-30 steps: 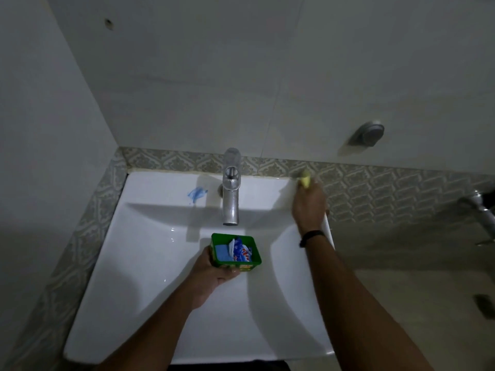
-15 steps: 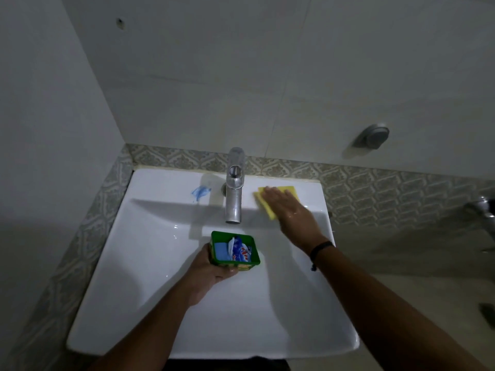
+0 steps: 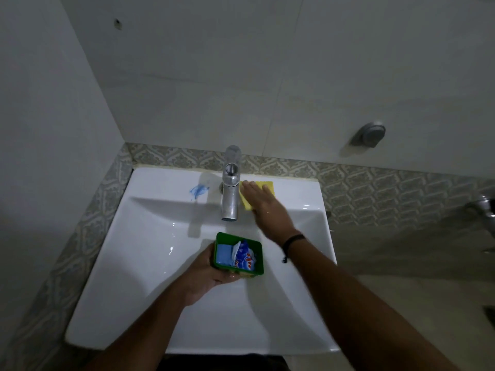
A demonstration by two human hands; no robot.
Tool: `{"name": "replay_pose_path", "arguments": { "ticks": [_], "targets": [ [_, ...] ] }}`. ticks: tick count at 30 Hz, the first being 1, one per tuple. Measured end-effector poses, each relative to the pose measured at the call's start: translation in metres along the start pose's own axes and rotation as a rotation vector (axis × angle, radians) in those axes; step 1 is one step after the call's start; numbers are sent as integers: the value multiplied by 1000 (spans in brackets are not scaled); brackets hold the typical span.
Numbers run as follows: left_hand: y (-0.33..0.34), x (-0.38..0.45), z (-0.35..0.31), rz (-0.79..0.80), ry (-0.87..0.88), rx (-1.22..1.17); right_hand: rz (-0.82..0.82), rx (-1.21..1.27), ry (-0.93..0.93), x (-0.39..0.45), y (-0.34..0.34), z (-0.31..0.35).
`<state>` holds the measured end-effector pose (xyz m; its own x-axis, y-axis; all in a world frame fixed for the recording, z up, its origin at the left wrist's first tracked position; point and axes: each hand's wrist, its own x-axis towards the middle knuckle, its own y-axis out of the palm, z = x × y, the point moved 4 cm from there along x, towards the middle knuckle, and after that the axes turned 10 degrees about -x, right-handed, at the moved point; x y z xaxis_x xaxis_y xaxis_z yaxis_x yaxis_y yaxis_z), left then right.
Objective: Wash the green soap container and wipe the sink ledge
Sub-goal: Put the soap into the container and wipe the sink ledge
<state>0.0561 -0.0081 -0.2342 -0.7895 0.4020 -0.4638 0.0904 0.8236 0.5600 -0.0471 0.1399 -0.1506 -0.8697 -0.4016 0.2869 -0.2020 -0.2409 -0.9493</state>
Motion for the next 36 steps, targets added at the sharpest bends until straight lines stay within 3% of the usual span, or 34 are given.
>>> {"name": "replay_pose_path", "arguments": {
  "ticks": [2,5,7,9,12,14,16,18,21,23,26,28,30,33,36],
  "targets": [
    [1,-1,0,12,-8,14,-38,-69,53,-21,-11,-41],
    [4,-3,-2,24,2,38,-103,-145,533,-43,-18,-80],
    [4,-2,-3,5,3,34,-71,-162,761,-26,-9,-63],
    [3,-2,-1,-20,6,24,-77,-44,665,1,9,-21],
    [1,-2,-2,-38,9,22,-62,6,160,8,23,22],
    [1,-3,-3,-39,14,37,-32,17,-71,-4,7,-4],
    [2,-4,-3,-24,13,50,-22,-2,-52,-23,-9,-47],
    [5,-4,-4,-13,20,57,-86,-28,234,-35,-20,-82],
    [10,-5,-5,0,13,36,-85,-79,577,-18,-6,-60],
    [14,-5,-6,19,9,9,-41,26,462,-2,3,-26],
    [19,-6,-10,53,4,3,62,231,78,-6,0,4],
    [20,-7,-11,67,-10,16,174,364,51,-19,-21,-8],
    [25,-7,-13,105,-26,19,219,658,170,-35,-43,-27],
    [42,-6,-20,143,-7,-10,-18,1154,677,-63,-64,-60],
    [66,-1,-29,125,72,-96,-331,1099,986,-92,-50,-82]
  ]
}}
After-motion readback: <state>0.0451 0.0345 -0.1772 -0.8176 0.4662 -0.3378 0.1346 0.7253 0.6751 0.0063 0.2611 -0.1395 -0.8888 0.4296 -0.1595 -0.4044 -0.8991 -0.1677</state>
